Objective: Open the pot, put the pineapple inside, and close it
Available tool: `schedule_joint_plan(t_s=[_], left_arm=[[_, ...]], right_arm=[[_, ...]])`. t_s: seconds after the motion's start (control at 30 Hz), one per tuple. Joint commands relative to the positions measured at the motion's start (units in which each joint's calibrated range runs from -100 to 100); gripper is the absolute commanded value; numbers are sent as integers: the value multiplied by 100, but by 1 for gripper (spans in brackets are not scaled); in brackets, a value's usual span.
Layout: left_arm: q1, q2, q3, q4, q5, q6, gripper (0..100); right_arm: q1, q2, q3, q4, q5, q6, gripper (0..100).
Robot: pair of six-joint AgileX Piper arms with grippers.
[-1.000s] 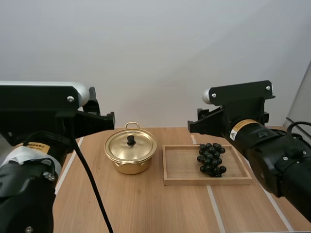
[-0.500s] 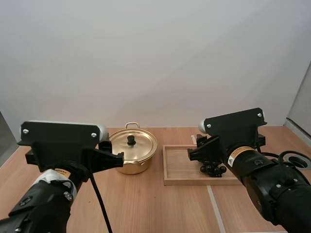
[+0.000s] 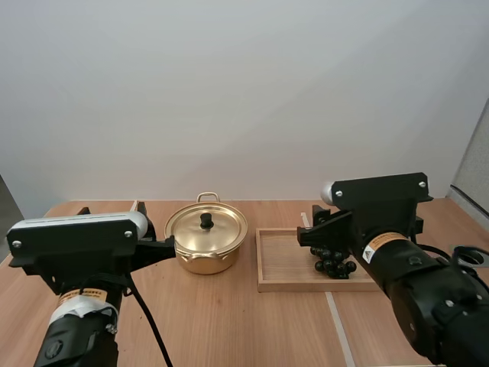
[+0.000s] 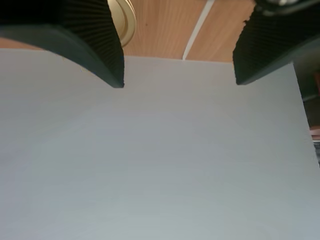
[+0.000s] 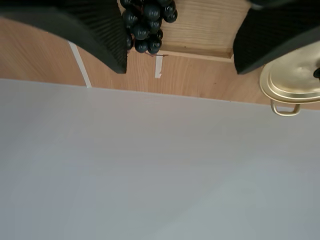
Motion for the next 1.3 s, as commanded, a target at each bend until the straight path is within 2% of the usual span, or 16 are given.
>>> schedule_joint_plan(t_s=[0.0,0.17,0.27,0.4,0.5,0.6,0.7,0.8,0.83,0.93,1.03,1.07,1.13,1.27], left_arm=[[8,-26,24,9,5,-94,100],[8,-26,24,51,1423,-94,100],[8,-26,24,51,1658,-94,100],[8,-26,24,83,2487,-94,100],[8,-26,24,403,3530,-94,100],[8,-26,24,432,3430,-94,100],[8,-26,24,432,3430,-94,100],[8,-26,24,432,3430,-94,100],[8,-26,24,432,3430,-94,95],[8,-26,24,432,3430,-94,49],[0,-26,24,432,3430,-94,5],[-8,-59,24,432,3450,-85,0],[-32,-231,24,432,3579,-85,0],[-168,-886,24,443,4080,-85,0]], right_arm=[[-24,-765,314,43,-148,78,100],[-24,-1937,1030,29,-148,91,100],[-24,-2648,1117,-10,142,91,100],[-14,-2473,1117,122,662,132,100],[-14,-2415,1117,285,818,132,100],[-14,-2415,1117,285,976,132,100],[-14,-2415,1117,296,1726,63,100],[-14,-2415,1117,593,2350,-235,100],[-14,-2415,1117,777,2370,-386,100],[-14,-2415,1117,1158,2370,-712,100],[-14,-2415,1117,1189,2370,-724,100],[-14,-2415,1117,1186,2446,-724,100],[-14,-2415,1117,1186,2663,-724,100],[-14,-2415,1117,1186,2788,-576,100]])
